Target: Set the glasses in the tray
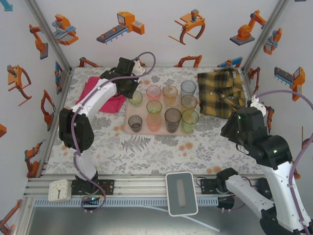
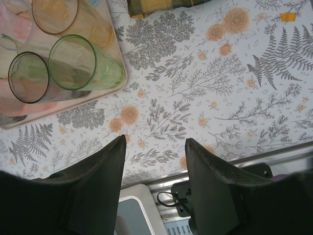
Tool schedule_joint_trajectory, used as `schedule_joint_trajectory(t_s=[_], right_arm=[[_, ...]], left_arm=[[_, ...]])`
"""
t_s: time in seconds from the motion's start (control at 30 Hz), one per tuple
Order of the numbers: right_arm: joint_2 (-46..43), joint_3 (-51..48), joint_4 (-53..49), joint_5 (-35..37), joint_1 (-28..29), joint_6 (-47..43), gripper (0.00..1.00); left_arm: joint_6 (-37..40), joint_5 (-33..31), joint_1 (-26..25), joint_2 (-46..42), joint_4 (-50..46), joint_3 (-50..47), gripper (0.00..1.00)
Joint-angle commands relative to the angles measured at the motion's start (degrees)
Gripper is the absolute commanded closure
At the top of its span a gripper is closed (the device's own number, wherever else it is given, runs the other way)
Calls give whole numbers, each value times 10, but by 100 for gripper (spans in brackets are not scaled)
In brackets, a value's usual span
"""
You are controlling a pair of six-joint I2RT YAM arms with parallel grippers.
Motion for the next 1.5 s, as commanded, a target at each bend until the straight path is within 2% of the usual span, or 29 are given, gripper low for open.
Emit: schedule_joint_trajectory(t_s=[0.0, 0.9, 1.27, 1.47], right_arm=[[-7, -8, 11, 3, 2, 6, 50], [-18, -20, 4, 8, 2, 14, 50], [-17, -25, 5, 10, 2, 16, 50], [-21, -23, 5, 8, 3, 16, 50]], left_arm=[[-15, 19, 5, 20, 10, -5, 94], [-16, 20, 9, 92, 35, -33, 91], [-16, 31, 12, 97, 29, -35, 83], [-15, 34, 15, 97, 28, -31, 73]])
